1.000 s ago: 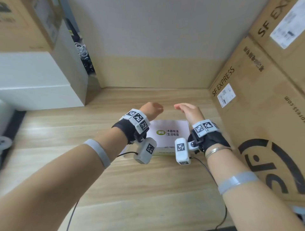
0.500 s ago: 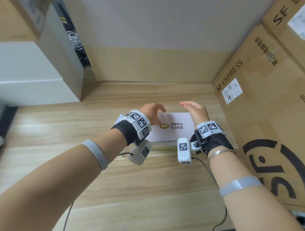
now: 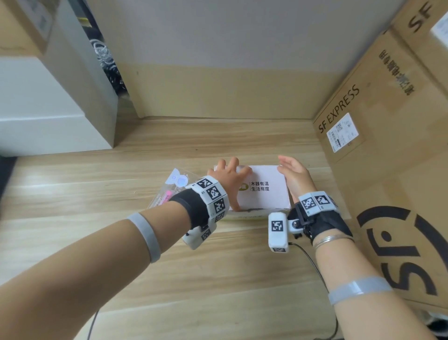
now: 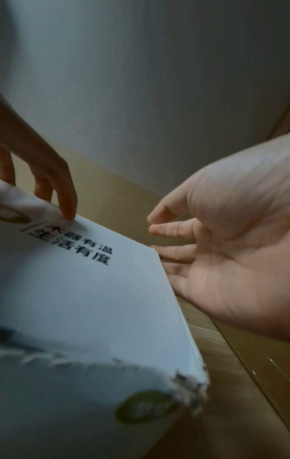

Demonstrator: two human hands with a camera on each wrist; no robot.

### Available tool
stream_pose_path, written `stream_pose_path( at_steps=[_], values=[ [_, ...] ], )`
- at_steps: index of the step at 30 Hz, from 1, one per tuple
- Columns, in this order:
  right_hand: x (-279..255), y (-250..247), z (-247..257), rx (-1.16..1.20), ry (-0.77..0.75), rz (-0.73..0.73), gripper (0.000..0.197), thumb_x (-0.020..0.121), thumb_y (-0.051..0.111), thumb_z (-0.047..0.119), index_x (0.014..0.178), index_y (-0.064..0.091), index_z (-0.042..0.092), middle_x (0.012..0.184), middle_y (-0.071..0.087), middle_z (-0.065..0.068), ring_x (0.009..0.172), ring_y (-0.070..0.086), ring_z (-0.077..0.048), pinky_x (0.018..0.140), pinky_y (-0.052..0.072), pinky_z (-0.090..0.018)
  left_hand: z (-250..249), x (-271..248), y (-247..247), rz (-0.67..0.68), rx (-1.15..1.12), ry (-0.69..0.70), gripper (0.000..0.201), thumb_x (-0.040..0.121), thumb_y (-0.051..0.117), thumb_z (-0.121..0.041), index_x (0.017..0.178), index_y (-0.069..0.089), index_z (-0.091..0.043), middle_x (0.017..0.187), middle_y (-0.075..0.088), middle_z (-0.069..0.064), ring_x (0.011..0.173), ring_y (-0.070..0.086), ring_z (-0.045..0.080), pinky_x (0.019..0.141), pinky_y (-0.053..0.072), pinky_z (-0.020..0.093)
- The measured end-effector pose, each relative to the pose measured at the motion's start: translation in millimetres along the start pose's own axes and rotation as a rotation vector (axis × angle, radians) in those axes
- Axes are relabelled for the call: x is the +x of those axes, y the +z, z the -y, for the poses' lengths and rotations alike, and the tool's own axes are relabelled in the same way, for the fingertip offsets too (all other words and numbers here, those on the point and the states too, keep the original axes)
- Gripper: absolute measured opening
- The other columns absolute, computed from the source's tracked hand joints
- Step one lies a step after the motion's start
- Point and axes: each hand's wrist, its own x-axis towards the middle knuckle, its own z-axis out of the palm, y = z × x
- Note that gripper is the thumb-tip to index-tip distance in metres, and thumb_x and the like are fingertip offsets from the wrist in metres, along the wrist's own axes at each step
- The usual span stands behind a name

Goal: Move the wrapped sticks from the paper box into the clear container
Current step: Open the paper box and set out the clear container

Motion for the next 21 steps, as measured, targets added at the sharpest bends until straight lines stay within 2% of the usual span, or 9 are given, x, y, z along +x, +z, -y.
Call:
stream_pose_path(
  at_steps=[2, 5, 9, 11, 13, 15, 17, 19, 21],
  values=[
    [0, -3, -5, 0.009, 0.018, 0.001, 0.034, 0.092, 0.048, 0.008, 0.126, 0.054, 0.013, 0.135, 0.053, -0.008, 0.127, 0.049, -0.021, 0.112, 0.035, -0.041, -2, -1, 2, -0.005, 0.02, 0.005, 0.104, 0.057, 0.08, -0.05, 0.141, 0.023, -0.03, 0.138, 0.026, 0.005, 0.123, 0.034, 0.031, 0.087, 0.046, 0.044],
    [1, -5, -14, 0.025, 0.056, -0.018, 0.021, 0.09, 0.047, 0.026, 0.102, 0.062, 0.033, 0.127, 0.06, -0.003, 0.119, 0.056, -0.021, 0.108, 0.04, -0.047, 0, 1, -2, 0.008, 0.0, 0.01, 0.097, 0.062, 0.079, -0.043, 0.141, 0.025, -0.03, 0.137, 0.029, 0.005, 0.123, 0.036, 0.031, 0.085, 0.049, 0.042],
    [-5, -9, -17, 0.173, 0.087, -0.076, 0.029, 0.095, 0.038, 0.026, 0.106, 0.065, 0.02, 0.124, 0.063, -0.007, 0.117, 0.057, -0.02, 0.105, 0.042, -0.04, 8, 2, -21, 0.069, -0.143, 0.067, 0.085, 0.07, 0.072, -0.037, 0.142, 0.028, -0.033, 0.138, 0.038, 0.002, 0.121, 0.045, 0.026, 0.093, 0.047, 0.039],
    [-6, -12, -20, 0.198, 0.122, -0.094, 0.029, 0.097, 0.037, 0.026, 0.095, 0.066, 0.021, 0.106, 0.067, -0.007, 0.106, 0.06, -0.026, 0.092, 0.047, -0.042, 14, 3, -35, 0.112, -0.224, 0.077, 0.076, 0.076, 0.064, -0.039, 0.144, 0.029, -0.033, 0.137, 0.047, -0.001, 0.114, 0.053, 0.022, 0.097, 0.047, 0.037],
    [-6, -12, -21, 0.243, 0.171, -0.108, 0.025, 0.095, 0.041, 0.021, 0.084, 0.063, 0.022, 0.094, 0.065, -0.007, 0.094, 0.061, -0.028, 0.075, 0.049, -0.038, 21, 4, -49, 0.178, -0.315, 0.073, 0.071, 0.078, 0.055, -0.047, 0.143, 0.032, -0.031, 0.14, 0.048, -0.001, 0.12, 0.05, 0.021, 0.106, 0.039, 0.037],
    [-4, -9, -23, 0.219, 0.187, -0.08, 0.018, 0.088, 0.049, 0.023, 0.095, 0.066, 0.023, 0.109, 0.067, -0.008, 0.102, 0.061, -0.027, 0.078, 0.051, -0.037, 29, 4, -62, 0.185, -0.442, 0.075, 0.067, 0.081, 0.047, -0.055, 0.141, 0.038, -0.026, 0.145, 0.044, 0.001, 0.132, 0.041, 0.023, 0.112, 0.03, 0.042],
    [-4, -6, -24, 0.088, 0.148, -0.05, 0.033, 0.085, 0.053, 0.026, 0.118, 0.059, 0.027, 0.123, 0.06, -0.001, 0.115, 0.056, -0.023, 0.095, 0.047, -0.041, 35, 4, -69, 0.062, -0.597, 0.015, 0.053, 0.092, 0.039, -0.051, 0.137, 0.044, -0.022, 0.141, 0.047, 0.004, 0.129, 0.045, 0.025, 0.102, 0.038, 0.036],
    [-7, 0, -23, -0.029, 0.119, -0.031, 0.052, 0.087, 0.059, 0.021, 0.136, 0.042, 0.026, 0.125, 0.052, 0.003, 0.117, 0.052, -0.019, 0.096, 0.045, -0.036, 42, 10, -70, -0.153, -0.757, -0.1, 0.053, 0.093, 0.037, -0.052, 0.135, 0.044, -0.02, 0.135, 0.053, 0.008, 0.119, 0.053, 0.027, 0.087, 0.044, 0.033],
    [-7, 6, -24, -0.119, 0.096, -0.034, 0.071, 0.08, 0.068, 0.022, 0.141, 0.032, 0.031, 0.133, 0.049, 0.002, 0.121, 0.05, -0.02, 0.101, 0.044, -0.038, 47, 16, -64, -0.345, -0.902, -0.181, 0.06, 0.092, 0.037, -0.055, 0.141, 0.033, -0.02, 0.13, 0.057, 0.013, 0.113, 0.057, 0.029, 0.087, 0.051, 0.039]
  ],
)
